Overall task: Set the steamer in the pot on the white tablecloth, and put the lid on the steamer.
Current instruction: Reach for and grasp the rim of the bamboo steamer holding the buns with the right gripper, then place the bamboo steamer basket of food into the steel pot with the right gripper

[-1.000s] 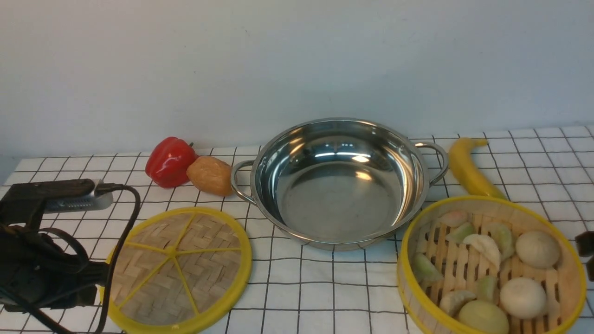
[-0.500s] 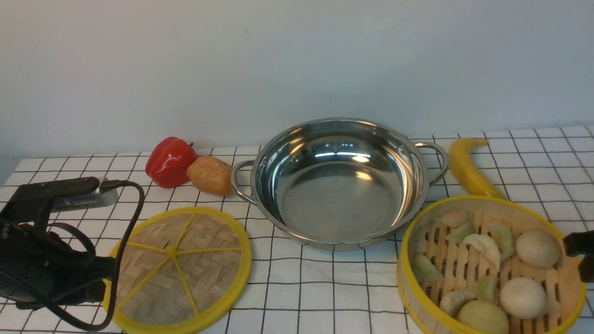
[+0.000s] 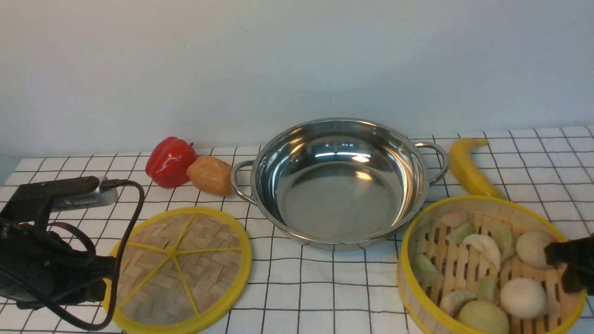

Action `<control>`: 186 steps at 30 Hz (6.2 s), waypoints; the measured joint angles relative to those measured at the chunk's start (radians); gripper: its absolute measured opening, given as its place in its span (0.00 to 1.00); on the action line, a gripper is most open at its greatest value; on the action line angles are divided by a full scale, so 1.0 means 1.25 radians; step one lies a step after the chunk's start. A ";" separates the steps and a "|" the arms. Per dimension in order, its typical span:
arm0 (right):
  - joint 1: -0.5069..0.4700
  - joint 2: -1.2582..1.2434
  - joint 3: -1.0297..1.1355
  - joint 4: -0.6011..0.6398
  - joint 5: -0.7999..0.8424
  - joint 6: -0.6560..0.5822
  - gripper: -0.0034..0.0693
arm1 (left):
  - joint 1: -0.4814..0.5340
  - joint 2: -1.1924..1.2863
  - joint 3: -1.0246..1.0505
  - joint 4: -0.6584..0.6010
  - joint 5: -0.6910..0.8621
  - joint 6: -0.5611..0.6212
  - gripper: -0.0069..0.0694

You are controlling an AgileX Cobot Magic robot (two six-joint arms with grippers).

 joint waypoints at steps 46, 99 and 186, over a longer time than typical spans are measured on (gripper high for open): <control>0.004 -0.117 -0.136 -0.056 0.379 -0.035 0.13 | 0.000 0.000 0.000 -0.002 -0.002 0.000 0.41; 0.261 0.582 -1.053 0.064 0.400 -0.020 0.13 | 0.000 0.000 0.000 -0.016 -0.002 0.000 0.41; 0.292 0.658 -1.141 0.030 0.393 0.012 0.41 | 0.000 0.000 0.000 -0.016 -0.002 0.001 0.41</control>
